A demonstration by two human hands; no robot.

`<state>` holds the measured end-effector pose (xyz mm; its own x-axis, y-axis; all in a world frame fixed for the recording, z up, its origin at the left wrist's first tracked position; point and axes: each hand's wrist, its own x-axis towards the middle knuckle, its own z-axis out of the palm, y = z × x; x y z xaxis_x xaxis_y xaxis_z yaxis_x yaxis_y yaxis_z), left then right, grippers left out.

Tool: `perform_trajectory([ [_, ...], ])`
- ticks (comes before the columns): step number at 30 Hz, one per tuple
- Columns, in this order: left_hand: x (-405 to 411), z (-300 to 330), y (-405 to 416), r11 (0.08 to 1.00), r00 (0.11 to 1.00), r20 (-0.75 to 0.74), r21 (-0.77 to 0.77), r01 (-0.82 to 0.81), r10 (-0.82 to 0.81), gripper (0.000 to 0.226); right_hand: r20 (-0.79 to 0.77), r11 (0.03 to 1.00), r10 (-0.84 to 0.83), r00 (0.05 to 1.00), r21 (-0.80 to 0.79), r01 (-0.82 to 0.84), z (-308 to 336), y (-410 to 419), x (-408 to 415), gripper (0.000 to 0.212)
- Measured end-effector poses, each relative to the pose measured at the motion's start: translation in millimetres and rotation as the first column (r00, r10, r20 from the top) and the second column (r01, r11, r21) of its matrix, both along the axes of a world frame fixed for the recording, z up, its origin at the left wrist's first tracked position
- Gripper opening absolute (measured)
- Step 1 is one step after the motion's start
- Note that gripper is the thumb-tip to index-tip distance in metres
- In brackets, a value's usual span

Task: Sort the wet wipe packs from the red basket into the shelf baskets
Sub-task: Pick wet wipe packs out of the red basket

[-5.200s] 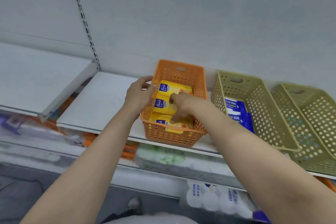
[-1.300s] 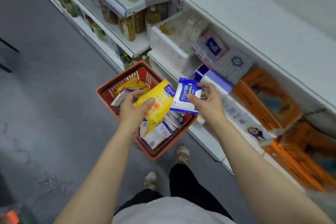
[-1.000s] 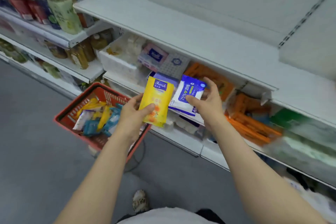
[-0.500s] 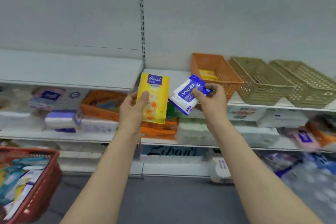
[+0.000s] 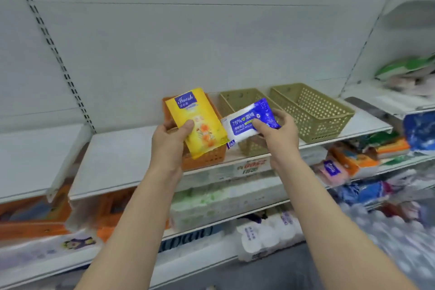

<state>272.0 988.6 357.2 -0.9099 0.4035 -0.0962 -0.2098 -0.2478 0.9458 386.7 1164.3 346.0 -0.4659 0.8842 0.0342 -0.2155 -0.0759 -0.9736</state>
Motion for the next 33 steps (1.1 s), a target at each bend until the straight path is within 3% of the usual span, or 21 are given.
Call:
perform_trajectory([
  [7,-53.2,11.5,119.6,0.993,0.994,0.01,0.044,0.106,-0.106,0.04,0.148,0.991,0.02,0.989,-0.135,0.0,20.0,98.4,-32.9,0.025],
  [9,-68.3,11.3,148.3,0.995,0.996,0.014,0.044,0.091,-0.092,0.039,0.189,0.992,0.013,0.982,-0.124,0.01,21.4,122.5,-41.6,0.026],
  [14,-90.6,-3.4,194.2,0.997,0.997,0.061,0.059,0.039,-0.043,0.039,0.278,0.992,0.122,0.953,-0.07,-0.106,10.4,157.2,-53.2,0.054],
  [22,-103.1,-10.7,222.6,0.992,0.992,0.09,0.088,-0.093,0.085,0.043,0.449,0.957,0.268,0.853,-0.027,-0.287,6.5,203.7,-72.8,0.029],
  [24,-101.1,-12.3,224.2,0.988,0.988,0.109,0.102,-0.12,0.109,0.042,0.566,0.92,0.315,0.762,0.016,-0.392,3.4,210.7,-81.6,0.027],
  [26,-97.1,-14.2,226.6,0.98,0.981,0.122,0.109,-0.167,0.153,0.04,0.734,0.834,0.318,0.6,0.085,-0.545,0.1,219.8,-92.8,0.029],
  [30,-88.7,-17.3,228.4,0.958,0.961,0.12,0.116,-0.261,0.247,0.039,0.947,0.55,0.233,0.222,0.06,-0.833,-9.3,222.8,-111.9,0.028],
  [33,-79.5,-21.1,235.2,0.94,0.946,0.109,0.13,-0.317,0.304,0.04,0.996,0.35,0.066,0.062,0.035,-0.936,-20.8,224.2,-117.4,0.027],
])
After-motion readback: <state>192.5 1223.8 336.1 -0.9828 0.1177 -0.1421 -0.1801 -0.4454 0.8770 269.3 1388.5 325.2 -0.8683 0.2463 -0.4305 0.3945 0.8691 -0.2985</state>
